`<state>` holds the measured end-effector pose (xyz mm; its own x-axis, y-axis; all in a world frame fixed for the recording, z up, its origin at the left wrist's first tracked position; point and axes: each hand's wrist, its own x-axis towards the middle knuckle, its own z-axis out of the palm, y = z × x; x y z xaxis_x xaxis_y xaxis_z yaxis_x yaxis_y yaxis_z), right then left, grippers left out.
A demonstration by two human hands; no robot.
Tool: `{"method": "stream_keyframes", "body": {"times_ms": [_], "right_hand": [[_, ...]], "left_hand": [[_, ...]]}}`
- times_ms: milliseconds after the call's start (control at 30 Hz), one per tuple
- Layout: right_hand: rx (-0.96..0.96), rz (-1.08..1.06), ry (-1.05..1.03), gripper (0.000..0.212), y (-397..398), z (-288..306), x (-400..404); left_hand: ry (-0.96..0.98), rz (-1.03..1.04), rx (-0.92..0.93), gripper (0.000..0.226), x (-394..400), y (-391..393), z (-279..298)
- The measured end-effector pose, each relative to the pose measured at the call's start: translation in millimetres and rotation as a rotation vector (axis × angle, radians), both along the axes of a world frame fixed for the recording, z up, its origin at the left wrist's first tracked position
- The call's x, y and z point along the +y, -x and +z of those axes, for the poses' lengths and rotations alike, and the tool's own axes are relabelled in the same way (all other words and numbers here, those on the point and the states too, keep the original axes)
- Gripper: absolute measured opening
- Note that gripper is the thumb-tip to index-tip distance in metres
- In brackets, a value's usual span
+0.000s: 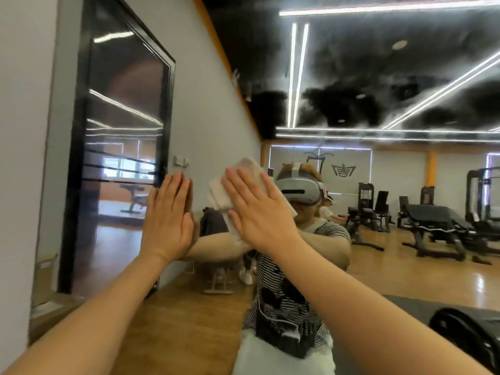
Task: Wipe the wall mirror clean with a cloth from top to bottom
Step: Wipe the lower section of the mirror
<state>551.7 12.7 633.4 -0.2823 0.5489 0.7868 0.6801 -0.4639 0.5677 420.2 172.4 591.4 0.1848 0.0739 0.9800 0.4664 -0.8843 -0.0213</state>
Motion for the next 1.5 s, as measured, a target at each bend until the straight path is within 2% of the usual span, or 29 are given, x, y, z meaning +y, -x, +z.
{"method": "stream_keyframes", "body": {"times_ms": [133,300,467,533,633,733,833,1000,1100,1300,1367,1433,1500], "right_hand": [[0.058,0.001,-0.135,0.059,-28,10,-41],[0.254,-0.051,-0.333,0.058,-52,-8,-91],[0.505,-0.016,-0.623,0.058,-23,-8,-46],[0.494,-0.079,-0.536,0.063,-2,-4,-18],[0.259,-0.036,-0.147,0.064,25,-8,18],[0.088,-0.037,0.014,0.059,20,-9,21],[0.070,-0.034,-0.057,0.058,-1,-6,-1],[0.163,-0.086,-0.217,0.055,-43,-11,-59],[0.215,-0.046,-0.283,0.054,-53,-12,-87],[0.439,-0.023,-0.495,0.059,-23,-15,-43],[0.433,-0.034,-0.434,0.058,-4,-13,-19],[0.302,-0.029,-0.238,0.061,13,-10,-1],[0.255,0.000,-0.044,0.063,18,-6,4]], "left_hand": [[0.002,0.023,0.039,0.065,0,2,3],[0.034,0.047,0.058,0.066,-2,1,2],[-0.004,0.039,0.033,0.064,-4,1,4],[-0.012,0.048,0.032,0.064,-4,1,4],[-0.004,0.049,0.035,0.065,-2,2,3],[-0.001,0.017,0.034,0.065,0,1,2],[-0.006,0.018,0.040,0.065,-1,2,4],[0.032,0.043,0.049,0.065,0,1,1],[0.042,0.049,0.061,0.066,0,0,1],[0.027,0.051,0.051,0.066,0,-1,1],[0.029,0.051,0.048,0.066,1,-1,1],[0.027,0.039,0.043,0.065,2,0,1],[0.017,0.030,0.040,0.065,3,0,1]]}}
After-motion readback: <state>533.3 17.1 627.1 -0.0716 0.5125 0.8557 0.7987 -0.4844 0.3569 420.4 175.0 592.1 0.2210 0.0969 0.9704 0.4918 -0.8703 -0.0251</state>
